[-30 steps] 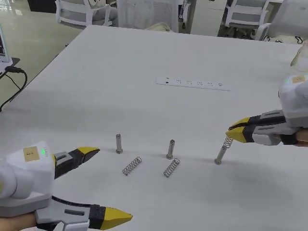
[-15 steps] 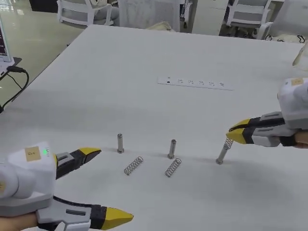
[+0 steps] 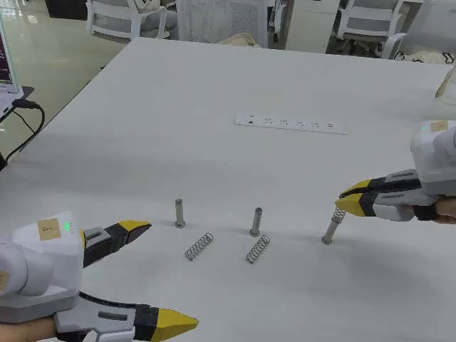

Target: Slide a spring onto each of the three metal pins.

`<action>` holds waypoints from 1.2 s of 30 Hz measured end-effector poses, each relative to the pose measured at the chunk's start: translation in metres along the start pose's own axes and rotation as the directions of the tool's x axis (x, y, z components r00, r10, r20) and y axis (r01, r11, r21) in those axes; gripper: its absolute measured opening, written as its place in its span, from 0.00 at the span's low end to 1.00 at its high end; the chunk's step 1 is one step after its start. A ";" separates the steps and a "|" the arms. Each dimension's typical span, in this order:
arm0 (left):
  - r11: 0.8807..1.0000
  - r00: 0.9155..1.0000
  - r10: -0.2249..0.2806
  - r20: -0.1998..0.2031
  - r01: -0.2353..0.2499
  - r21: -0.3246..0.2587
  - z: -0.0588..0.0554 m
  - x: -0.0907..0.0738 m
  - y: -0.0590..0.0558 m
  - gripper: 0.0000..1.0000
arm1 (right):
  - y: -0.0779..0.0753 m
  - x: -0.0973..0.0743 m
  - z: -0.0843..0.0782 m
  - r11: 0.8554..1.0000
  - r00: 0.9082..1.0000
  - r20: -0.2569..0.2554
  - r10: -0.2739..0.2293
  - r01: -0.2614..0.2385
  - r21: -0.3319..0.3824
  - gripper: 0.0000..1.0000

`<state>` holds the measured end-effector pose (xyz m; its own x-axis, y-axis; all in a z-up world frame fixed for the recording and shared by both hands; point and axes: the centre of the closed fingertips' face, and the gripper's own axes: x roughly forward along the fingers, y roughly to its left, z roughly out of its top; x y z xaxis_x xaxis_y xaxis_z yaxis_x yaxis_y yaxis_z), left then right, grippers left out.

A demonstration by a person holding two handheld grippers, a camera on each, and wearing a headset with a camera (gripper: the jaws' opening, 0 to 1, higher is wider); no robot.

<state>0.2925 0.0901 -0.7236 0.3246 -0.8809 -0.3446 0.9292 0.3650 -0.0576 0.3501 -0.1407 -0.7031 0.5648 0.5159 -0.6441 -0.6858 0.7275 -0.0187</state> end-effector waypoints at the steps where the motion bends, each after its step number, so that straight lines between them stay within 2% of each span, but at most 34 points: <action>1: 1.000 1.000 0.000 0.001 0.000 0.000 0.000 0.000 0.000 0.94 | 0.000 0.000 -0.001 1.000 1.000 -0.001 0.001 -0.001 0.002 0.07; 36: 1.000 1.000 0.004 -0.003 -0.004 -0.004 0.000 -0.001 0.001 0.93 | 0.004 0.026 -0.030 1.000 1.000 -0.026 0.002 -0.002 0.021 0.07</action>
<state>0.2930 0.0910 -0.7234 0.3280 -0.8784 -0.3476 0.9272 0.3699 -0.0599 0.3483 -0.1379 -0.7426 0.5512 0.5057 -0.6637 -0.6769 0.7361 -0.0013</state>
